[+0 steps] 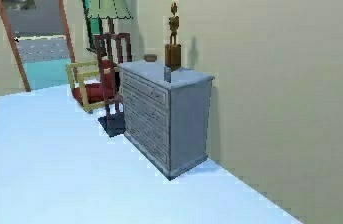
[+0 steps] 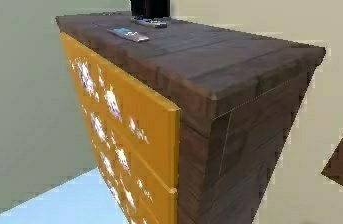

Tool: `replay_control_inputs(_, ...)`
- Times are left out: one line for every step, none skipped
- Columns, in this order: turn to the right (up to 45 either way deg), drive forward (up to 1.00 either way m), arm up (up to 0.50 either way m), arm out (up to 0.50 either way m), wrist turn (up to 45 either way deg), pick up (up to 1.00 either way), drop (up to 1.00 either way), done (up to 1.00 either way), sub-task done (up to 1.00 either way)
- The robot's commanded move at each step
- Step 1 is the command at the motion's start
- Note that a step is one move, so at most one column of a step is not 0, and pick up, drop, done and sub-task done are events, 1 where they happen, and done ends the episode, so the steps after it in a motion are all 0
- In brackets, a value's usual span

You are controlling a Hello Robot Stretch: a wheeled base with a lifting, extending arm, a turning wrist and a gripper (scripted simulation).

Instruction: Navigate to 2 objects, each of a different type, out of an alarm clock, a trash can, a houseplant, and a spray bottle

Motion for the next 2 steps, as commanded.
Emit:
replay_control_inputs(-33.0, 0.00, 0.00, 0.00, 0.0, 0.00, 0.00, 0.00, 0.00)
replay_control_inputs(0.0, 1.00, 0.00, 0.00, 0.0, 0.00, 0.00, 0.00, 0.00)
